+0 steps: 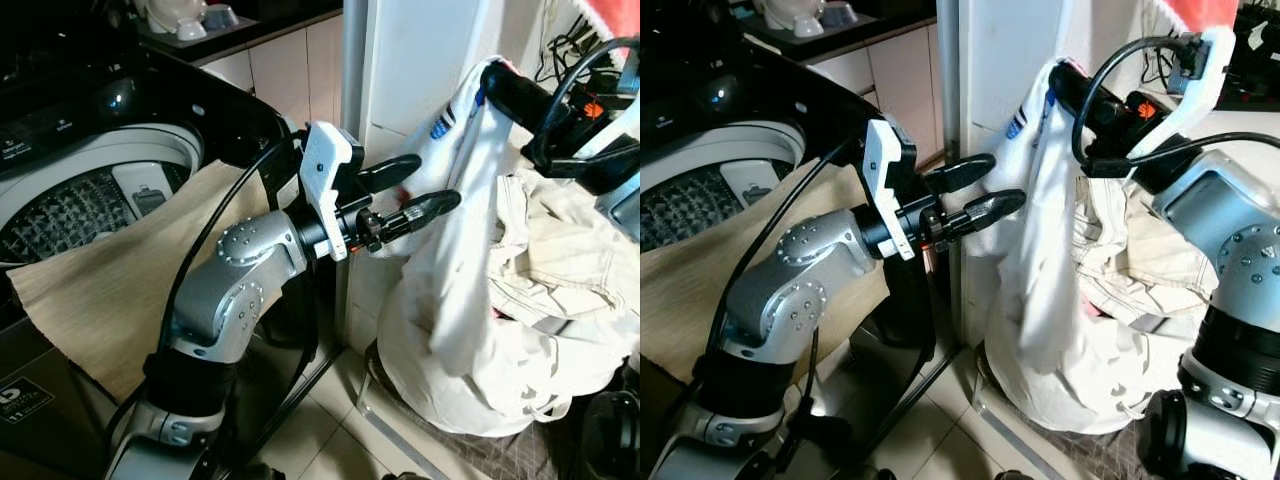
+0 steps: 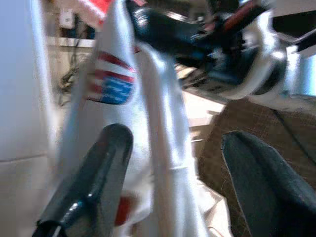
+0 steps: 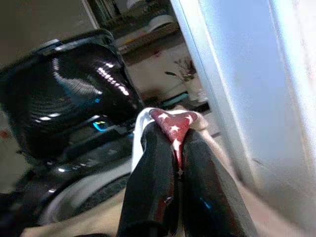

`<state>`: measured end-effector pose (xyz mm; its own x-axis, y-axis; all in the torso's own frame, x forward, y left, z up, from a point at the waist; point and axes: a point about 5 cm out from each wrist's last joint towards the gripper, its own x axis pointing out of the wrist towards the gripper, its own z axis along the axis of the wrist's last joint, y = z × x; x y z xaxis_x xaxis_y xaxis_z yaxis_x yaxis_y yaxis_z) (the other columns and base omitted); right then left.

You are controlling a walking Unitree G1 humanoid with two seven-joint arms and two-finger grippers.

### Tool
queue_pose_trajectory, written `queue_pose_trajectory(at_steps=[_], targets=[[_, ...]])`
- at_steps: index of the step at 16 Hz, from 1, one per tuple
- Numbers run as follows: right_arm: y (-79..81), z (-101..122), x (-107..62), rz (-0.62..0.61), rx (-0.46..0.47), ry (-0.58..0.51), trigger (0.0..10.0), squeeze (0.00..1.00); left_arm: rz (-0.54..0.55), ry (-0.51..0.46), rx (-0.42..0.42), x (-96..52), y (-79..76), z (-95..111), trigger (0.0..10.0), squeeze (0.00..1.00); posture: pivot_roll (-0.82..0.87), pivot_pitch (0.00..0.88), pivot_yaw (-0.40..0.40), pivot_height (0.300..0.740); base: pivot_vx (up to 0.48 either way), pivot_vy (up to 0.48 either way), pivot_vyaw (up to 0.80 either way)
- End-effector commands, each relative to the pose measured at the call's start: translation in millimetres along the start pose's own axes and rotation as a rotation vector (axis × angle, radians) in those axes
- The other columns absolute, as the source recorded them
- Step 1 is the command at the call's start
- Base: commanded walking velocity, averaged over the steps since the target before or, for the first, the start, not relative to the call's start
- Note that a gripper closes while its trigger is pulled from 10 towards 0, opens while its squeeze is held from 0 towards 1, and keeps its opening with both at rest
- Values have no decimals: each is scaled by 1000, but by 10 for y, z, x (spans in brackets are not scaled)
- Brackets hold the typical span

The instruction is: Clothes washing

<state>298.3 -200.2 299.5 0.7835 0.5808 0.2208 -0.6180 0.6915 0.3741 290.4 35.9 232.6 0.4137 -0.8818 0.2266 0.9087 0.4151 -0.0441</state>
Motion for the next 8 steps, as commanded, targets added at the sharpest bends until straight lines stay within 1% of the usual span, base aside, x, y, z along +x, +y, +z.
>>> queue_pose_trajectory(at_steps=[1,2,4,5,6,7,8], targets=[[135,87,27,71,-2,-20,0,0,52,11,15,16,38,-52,10000,1000,-104,0,49,740,0,0,0],[207,62,35,109,2,2,0,0,103,-20,28,51,78,-34,10000,1000,-105,0,46,740,0,0,0],[244,44,36,130,2,15,0,0,117,-38,24,73,87,-17,10000,1000,-106,0,45,740,0,0,0],[263,31,36,141,0,23,0,0,119,-48,9,88,88,-10,10000,1000,-106,0,45,740,0,0,0],[296,5,43,156,8,31,0,0,96,-80,-27,123,64,16,10000,314,-106,0,45,740,0,0,0],[316,-19,52,159,14,38,0,0,66,-107,-63,148,27,37,10000,0,-107,0,50,740,0,0,0],[325,-30,55,159,16,43,0,0,57,-113,-67,159,13,40,10000,0,-107,0,50,740,0,0,0]])
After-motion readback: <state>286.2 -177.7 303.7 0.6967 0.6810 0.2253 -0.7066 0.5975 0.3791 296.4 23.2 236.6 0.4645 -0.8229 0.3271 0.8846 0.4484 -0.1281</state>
